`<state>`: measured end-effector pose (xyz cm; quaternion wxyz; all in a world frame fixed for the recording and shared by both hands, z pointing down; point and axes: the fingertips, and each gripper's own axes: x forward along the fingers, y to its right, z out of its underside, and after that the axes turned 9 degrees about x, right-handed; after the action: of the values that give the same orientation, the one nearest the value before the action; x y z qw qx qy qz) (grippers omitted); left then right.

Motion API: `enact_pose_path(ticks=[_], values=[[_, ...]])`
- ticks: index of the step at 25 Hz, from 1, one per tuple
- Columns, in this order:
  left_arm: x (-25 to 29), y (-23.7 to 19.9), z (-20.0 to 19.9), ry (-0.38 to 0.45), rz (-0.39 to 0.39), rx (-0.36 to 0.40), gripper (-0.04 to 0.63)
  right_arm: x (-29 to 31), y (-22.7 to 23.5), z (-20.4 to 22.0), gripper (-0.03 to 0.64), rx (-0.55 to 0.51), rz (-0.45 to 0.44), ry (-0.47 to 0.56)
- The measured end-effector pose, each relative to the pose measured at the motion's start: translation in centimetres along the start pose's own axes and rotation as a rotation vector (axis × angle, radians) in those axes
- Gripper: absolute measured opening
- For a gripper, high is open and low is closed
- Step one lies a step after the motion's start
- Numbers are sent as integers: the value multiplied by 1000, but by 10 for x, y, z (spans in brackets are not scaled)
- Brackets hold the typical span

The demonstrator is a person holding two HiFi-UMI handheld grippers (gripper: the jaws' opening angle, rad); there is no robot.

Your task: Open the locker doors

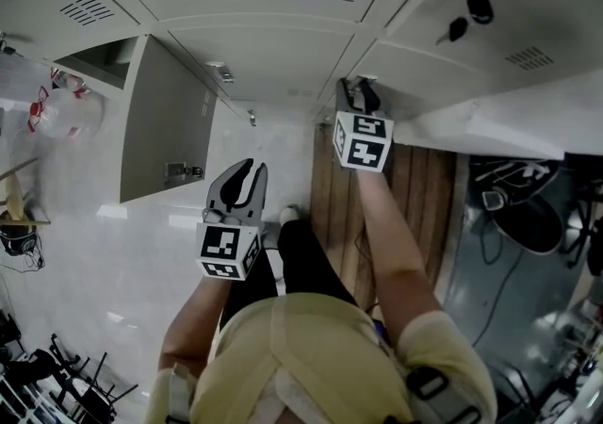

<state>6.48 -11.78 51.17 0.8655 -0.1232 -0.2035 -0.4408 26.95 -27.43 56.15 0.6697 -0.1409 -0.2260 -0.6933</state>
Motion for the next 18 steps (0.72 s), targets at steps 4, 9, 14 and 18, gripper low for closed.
enact_pose_path(ticks=[4, 9, 14, 18], values=[[-2, 0, -1, 3, 5, 3, 81, -3, -4, 1, 146, 15, -11, -16], [-4, 3, -4, 8, 22, 9, 81, -21, -4, 13, 146, 22, -3, -29], [-1, 11, -9, 17, 58, 26, 81, -45, -3, 27, 146, 41, 15, -27], [1, 21, -13, 25, 92, 46, 81, -62, 1, 37, 146, 52, 23, -31]])
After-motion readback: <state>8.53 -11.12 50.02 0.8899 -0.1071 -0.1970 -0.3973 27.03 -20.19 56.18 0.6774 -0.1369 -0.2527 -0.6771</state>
